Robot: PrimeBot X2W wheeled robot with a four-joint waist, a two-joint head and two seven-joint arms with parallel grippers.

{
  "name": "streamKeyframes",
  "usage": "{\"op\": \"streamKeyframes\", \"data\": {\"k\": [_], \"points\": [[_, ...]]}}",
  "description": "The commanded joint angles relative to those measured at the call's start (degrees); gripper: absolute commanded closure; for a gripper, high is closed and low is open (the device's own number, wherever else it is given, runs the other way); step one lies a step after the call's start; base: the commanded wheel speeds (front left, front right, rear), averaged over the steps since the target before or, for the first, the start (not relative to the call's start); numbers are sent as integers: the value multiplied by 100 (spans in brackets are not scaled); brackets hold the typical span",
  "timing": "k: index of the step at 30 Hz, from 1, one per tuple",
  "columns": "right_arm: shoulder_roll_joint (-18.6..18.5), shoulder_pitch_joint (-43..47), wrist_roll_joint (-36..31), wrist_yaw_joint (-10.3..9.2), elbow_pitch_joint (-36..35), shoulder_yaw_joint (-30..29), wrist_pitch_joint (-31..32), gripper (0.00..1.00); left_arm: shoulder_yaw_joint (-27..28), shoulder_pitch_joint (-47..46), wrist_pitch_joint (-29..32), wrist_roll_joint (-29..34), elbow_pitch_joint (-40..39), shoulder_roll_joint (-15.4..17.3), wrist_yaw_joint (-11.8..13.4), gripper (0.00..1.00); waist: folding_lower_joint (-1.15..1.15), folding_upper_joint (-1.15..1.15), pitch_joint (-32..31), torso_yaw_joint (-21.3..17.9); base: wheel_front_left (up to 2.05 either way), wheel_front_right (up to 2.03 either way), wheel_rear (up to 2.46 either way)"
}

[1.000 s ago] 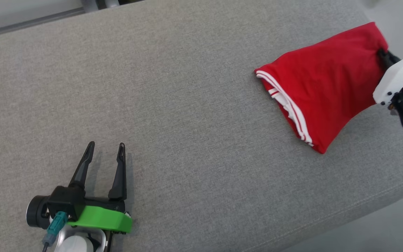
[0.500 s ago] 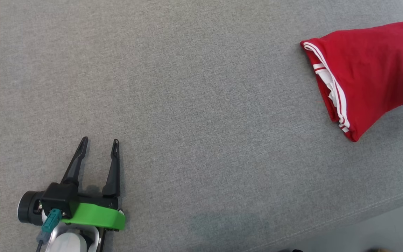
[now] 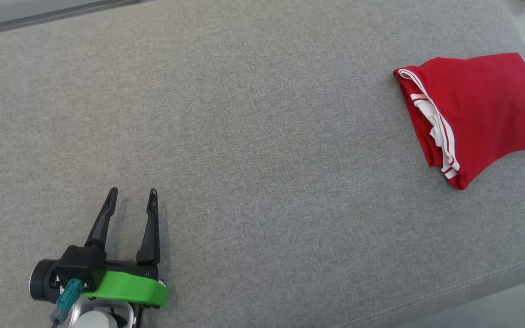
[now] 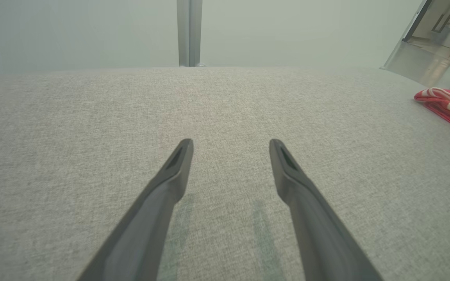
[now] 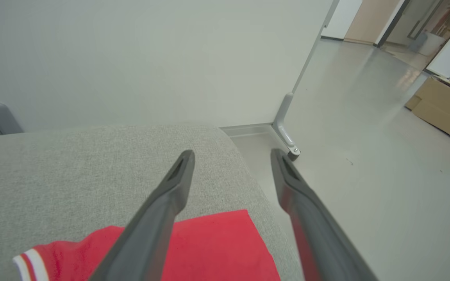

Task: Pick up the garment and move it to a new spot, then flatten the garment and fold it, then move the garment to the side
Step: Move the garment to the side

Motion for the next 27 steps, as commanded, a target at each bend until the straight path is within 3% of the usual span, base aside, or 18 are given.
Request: {"op": "streamKeyframes", "data": {"k": [1, 4, 10, 15, 17, 18, 21, 27], "points": [[-42, 141, -31, -10, -165, 27, -41, 0, 8, 78, -17, -29, 18, -26, 10, 0, 0, 0, -261, 130, 0, 0, 0], [-200, 557, 14, -10, -1255, -103, -43, 0, 15, 77, -17, -107, 13, -61, 29, 0, 0, 0, -460, 337, 0, 0, 0], [-278, 2299, 47, -10, -3612, -585, -44, 0, 68, 281, -17, -347, 1, -109, 161, 0, 0, 0, -880, 774, 0, 0, 0], [186, 3891, -180, -10, -5203, -1210, -44, 0, 26, 406, -18, -497, -5, -109, 246, 0, 0, 0, -1087, 1131, 0, 0, 0], [303, 4182, -269, -10, -5446, -1254, -43, 0, 29, 425, -18, -501, 9, -110, 266, 0, 0, 0, -1130, 1192, 0, 0, 0], [602, 4685, -379, -10, -5890, -1404, -44, 0, 45, 446, -17, -480, 47, -111, 267, 0, 0, 0, -1212, 1306, 0, 0, 0], [1028, 5279, -511, -10, -6300, -1497, -45, 0, 98, 462, -17, -439, 129, -110, 262, 0, 0, 0, -1326, 1429, 0, 0, 0], [1688, 5972, -799, -10, -6498, -1338, -45, 0, 238, 457, -18, -397, 309, -111, 227, 0, 0, 0, -1452, 1487, 0, 0, 0]]}}
